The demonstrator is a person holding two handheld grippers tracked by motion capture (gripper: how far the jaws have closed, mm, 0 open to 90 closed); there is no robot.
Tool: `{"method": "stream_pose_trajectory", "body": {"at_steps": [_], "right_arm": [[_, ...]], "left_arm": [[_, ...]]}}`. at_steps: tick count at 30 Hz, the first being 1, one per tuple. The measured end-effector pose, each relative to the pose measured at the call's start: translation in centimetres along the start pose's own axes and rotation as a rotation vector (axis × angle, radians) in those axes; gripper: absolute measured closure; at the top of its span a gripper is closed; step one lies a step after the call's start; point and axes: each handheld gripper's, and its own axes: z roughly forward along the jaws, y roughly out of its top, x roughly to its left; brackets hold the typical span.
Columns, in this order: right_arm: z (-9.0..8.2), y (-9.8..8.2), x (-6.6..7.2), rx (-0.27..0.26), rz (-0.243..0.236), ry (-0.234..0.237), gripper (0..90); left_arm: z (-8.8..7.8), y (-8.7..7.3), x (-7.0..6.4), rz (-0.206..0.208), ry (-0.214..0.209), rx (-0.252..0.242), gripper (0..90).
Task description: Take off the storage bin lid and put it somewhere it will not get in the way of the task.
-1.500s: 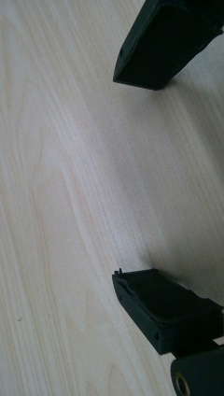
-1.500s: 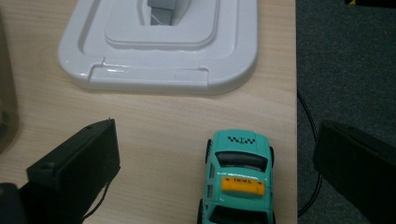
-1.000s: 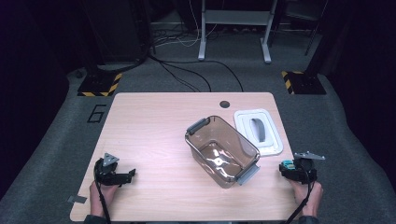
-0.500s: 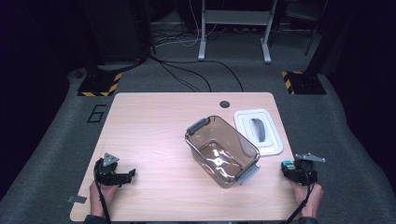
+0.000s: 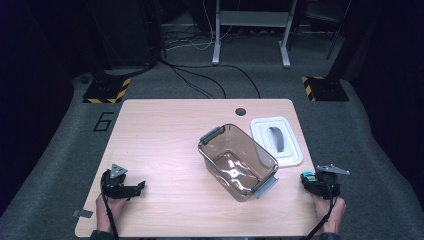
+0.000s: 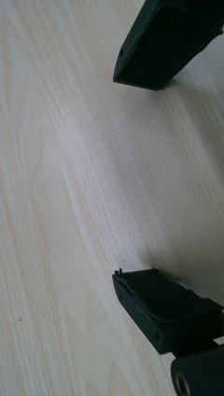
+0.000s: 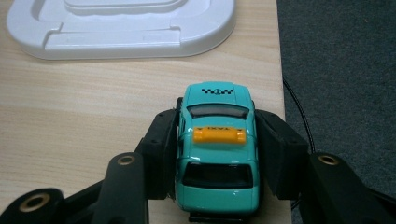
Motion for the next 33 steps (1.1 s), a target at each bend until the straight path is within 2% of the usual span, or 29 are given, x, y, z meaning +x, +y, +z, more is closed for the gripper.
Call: {"method": "stream_pose_trajectory", "body": {"at_steps": [8,17,19,25,29,33], "right_arm": [[-0.6,0.3,0.1,-0.017,-0.008,0.005,51.0],[0.1,0.0,0.2,0.001,-0.014,0.005,50.4],[0.1,0.0,0.2,0.001,-0.029,0.003,50.2],[-0.3,-0.2,0.3,-0.005,-0.028,0.010,42.3],[-0.8,-0.4,0.3,-0.016,-0.039,0.011,42.6],[-1.1,-0.5,0.2,-0.025,-0.019,0.013,46.6]], "left_arm": [[0.0,0.0,0.0,-0.001,0.000,0.000,4.8],[0.0,0.0,0.0,-0.001,0.000,0.000,4.8],[0.0,0.0,0.0,0.000,-0.001,0.001,4.8],[0.0,0.0,0.0,0.000,0.000,0.000,4.9],[0.0,0.0,0.0,0.000,-0.001,0.000,4.9],[0.0,0.0,0.0,0.001,-0.002,0.007,4.9]]}}
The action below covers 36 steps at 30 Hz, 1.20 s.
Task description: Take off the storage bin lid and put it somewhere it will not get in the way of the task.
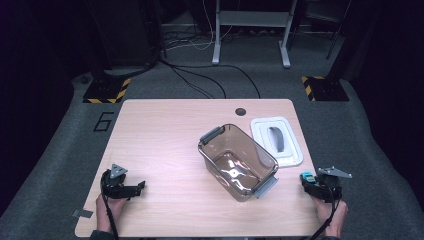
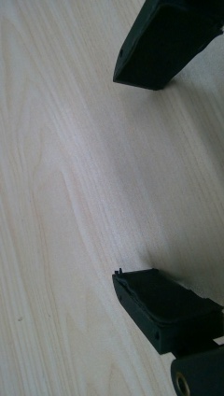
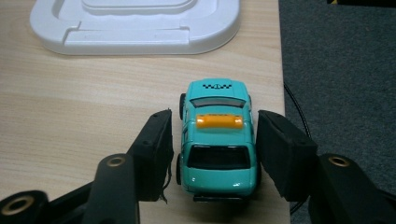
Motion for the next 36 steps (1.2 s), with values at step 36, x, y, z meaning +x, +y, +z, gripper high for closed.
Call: {"method": "stream_pose_trajectory", "body": {"at_steps": [36], "right_arm": [[-0.09,0.10,0.09,-0.031,-0.007,0.012,53.1]], "left_arm": [[-0.02,0.01,0.00,0.000,-0.001,0.001,4.9]]}}
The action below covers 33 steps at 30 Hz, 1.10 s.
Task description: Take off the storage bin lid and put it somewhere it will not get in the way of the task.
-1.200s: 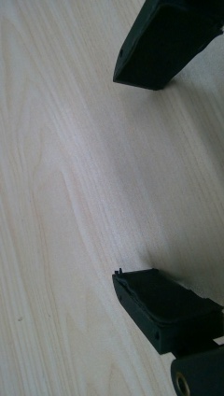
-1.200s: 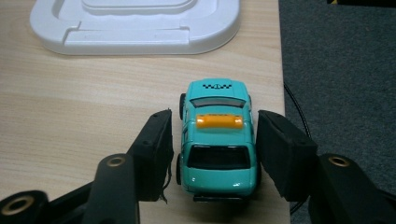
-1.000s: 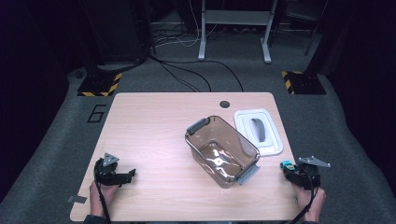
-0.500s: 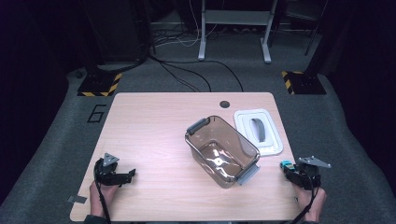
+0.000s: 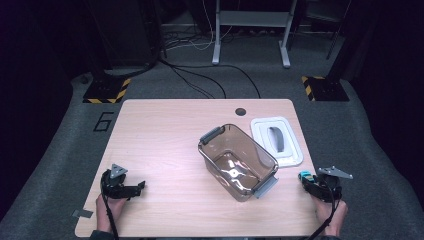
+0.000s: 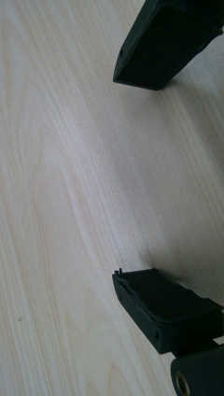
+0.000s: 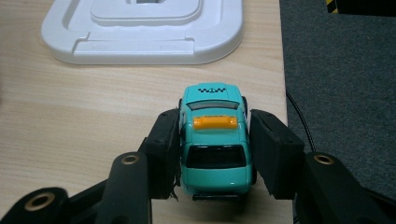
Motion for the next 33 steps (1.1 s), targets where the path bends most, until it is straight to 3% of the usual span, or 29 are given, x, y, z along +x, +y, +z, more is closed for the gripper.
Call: {"method": "stream_pose_trajectory", "body": {"at_steps": [12,18,26,33], "right_arm": [[1.2,0.4,0.3,0.049,-0.011,-0.016,49.3],[1.2,0.4,0.5,0.033,-0.014,-0.028,51.6],[0.7,0.5,0.5,0.031,-0.026,-0.011,52.5],[-0.4,1.3,0.8,-0.004,-0.027,0.010,52.4]], "left_arm": [[0.0,0.0,0.0,-0.002,0.003,-0.007,5.0],[0.0,0.0,0.0,-0.001,0.001,-0.006,5.0],[0.1,0.0,0.0,-0.002,0.003,-0.010,5.0],[0.0,0.0,0.0,-0.001,0.002,-0.006,5.0]]}}
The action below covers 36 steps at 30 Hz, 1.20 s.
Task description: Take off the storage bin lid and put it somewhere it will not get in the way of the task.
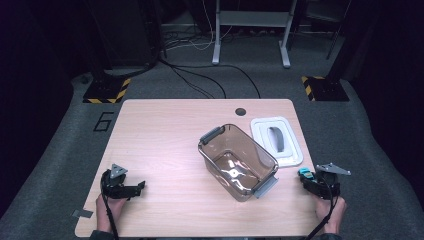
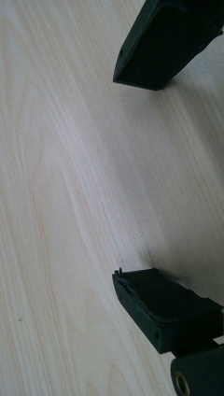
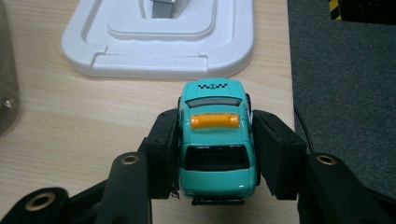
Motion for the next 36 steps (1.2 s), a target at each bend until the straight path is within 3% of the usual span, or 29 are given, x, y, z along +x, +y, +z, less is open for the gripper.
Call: {"method": "stream_pose_trajectory", "body": {"at_steps": [18,36], "right_arm": [[-2.2,2.5,0.9,-0.049,-0.017,0.034,52.4],[-1.8,7.4,1.6,-0.079,-0.063,0.045,52.4]], "left_arm": [[-0.1,0.0,0.0,0.002,-0.004,0.009,5.0],[-0.1,0.0,0.0,0.002,-0.004,0.010,5.0]]}}
